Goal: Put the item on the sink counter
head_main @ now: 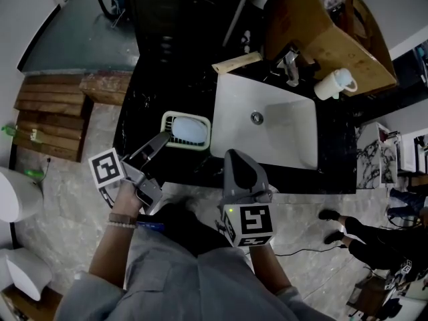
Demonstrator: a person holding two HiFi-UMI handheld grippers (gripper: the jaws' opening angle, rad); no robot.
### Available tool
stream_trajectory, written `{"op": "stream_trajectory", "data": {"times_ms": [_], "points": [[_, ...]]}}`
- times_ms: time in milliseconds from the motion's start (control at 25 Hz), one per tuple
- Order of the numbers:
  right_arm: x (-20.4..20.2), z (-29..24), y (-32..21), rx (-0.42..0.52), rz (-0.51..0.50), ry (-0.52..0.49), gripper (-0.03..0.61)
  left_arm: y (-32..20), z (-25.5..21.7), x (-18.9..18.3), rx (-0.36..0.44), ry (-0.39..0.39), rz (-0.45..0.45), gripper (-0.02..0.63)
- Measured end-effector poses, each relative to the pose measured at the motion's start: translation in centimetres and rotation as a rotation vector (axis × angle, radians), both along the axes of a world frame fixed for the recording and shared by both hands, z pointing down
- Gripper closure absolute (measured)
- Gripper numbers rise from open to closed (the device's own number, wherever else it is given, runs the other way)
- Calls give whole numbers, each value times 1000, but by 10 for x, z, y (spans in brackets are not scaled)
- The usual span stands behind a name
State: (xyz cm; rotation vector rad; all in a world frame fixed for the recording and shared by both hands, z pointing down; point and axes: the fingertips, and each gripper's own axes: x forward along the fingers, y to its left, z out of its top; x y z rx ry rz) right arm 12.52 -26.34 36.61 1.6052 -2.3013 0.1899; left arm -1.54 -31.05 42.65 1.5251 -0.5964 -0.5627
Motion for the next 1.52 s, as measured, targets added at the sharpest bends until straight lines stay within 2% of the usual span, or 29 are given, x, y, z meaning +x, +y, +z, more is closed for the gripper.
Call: {"op": "stream_trajectory", "data": {"times_ms": [520, 800, 880, 1000, 1520], "points": [[-29, 42, -4, 2, -109, 338, 578, -4, 31, 7, -73, -62, 23, 525], [-42, 62, -7, -1, -161, 428, 577, -4, 40, 10, -98, -87, 30, 525], [-45, 67, -8, -16, -175, 426, 520, -4, 40, 11, -100, -86, 29, 525], [-49, 73, -9, -14, -194, 460, 520, -4, 40, 13, -103, -90, 34, 525], [-75, 104, -8, 48, -347, 770, 479, -5, 44, 14, -131, -84, 35, 525]]}}
